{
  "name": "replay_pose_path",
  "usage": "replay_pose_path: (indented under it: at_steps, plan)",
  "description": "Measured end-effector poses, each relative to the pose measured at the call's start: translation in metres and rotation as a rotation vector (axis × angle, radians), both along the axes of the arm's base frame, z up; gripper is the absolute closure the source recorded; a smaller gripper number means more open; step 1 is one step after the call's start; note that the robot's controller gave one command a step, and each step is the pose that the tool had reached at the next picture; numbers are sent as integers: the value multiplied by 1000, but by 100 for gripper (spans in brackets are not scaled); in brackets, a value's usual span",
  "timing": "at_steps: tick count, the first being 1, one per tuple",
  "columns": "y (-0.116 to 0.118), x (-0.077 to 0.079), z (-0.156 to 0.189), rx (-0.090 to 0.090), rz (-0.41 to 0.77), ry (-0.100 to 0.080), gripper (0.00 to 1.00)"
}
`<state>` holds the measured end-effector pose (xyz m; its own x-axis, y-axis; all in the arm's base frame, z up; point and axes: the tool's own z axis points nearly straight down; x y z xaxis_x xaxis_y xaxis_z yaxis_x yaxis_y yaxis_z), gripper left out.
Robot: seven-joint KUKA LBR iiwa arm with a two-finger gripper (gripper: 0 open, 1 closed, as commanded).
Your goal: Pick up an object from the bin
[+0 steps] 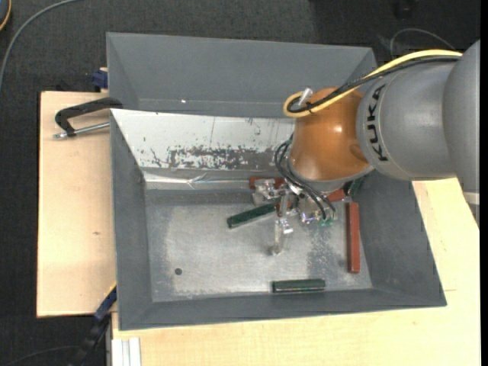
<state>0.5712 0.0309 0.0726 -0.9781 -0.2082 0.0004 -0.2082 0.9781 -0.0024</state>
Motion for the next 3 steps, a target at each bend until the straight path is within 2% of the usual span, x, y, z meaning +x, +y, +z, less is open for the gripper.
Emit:
replay_pose_path:
  at_steps: [1, 2, 3]
  plan:
    - [5, 0, 0, 4, 5, -1, 100]
    - [65, -19, 125, 6, 230, -13, 100]
    - [46, -7, 214, 2, 537, -12, 100]
